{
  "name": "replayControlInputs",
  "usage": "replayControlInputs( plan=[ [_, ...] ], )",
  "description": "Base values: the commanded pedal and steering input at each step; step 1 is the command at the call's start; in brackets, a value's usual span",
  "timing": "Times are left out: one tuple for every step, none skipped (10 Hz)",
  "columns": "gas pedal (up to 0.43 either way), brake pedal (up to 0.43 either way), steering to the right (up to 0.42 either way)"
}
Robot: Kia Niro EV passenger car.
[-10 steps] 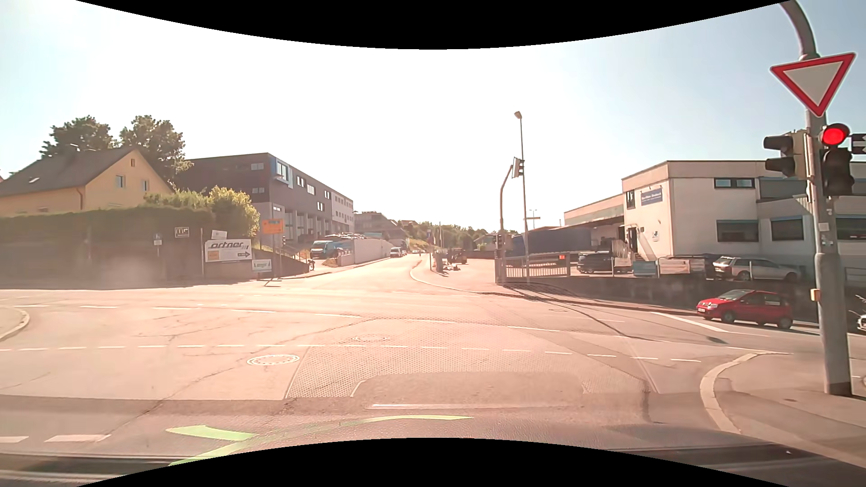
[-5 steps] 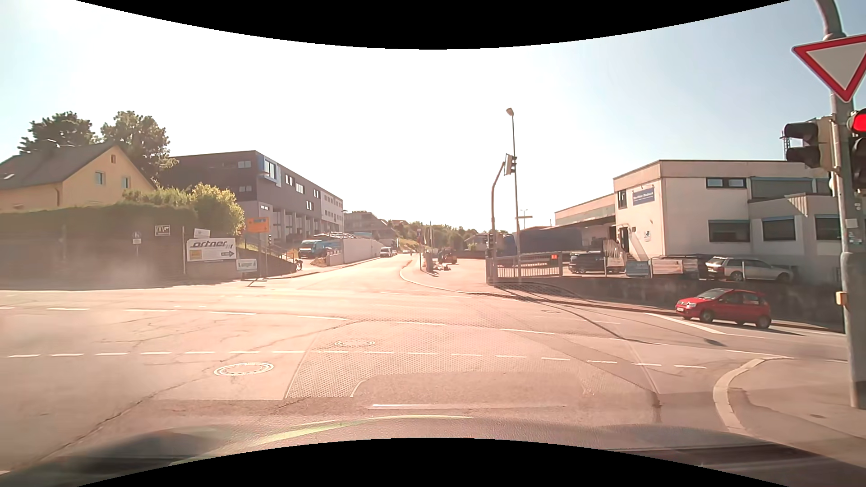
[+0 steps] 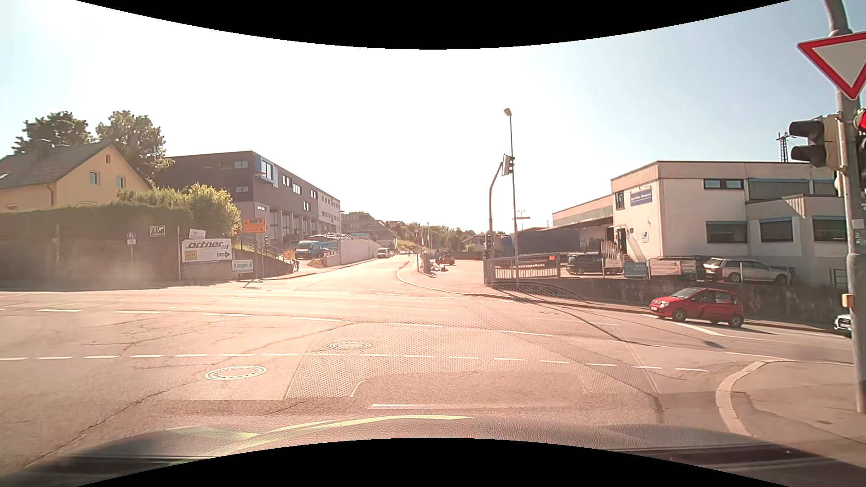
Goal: Follow the waypoints while adhering to traffic rules and regulations
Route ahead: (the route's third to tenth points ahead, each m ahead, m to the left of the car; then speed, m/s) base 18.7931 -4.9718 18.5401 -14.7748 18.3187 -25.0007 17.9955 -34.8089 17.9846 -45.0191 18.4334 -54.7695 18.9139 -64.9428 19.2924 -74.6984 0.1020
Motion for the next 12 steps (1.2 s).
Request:
replayControlInputs(
  plan=[
    [0.000,0.232,0.175],
    [0.000,0.213,0.173],
    [0.000,0.195,0.167],
    [0.000,0.116,0.166],
    [0.000,0.024,0.167],
    [0.000,0.000,0.165],
    [0.000,0.000,0.164],
    [0.000,0.000,0.164],
    [0.000,0.000,0.164],
    [0.000,0.000,0.165],
    [0.000,0.000,0.164],
    [0.000,0.000,0.167]
  ],
)
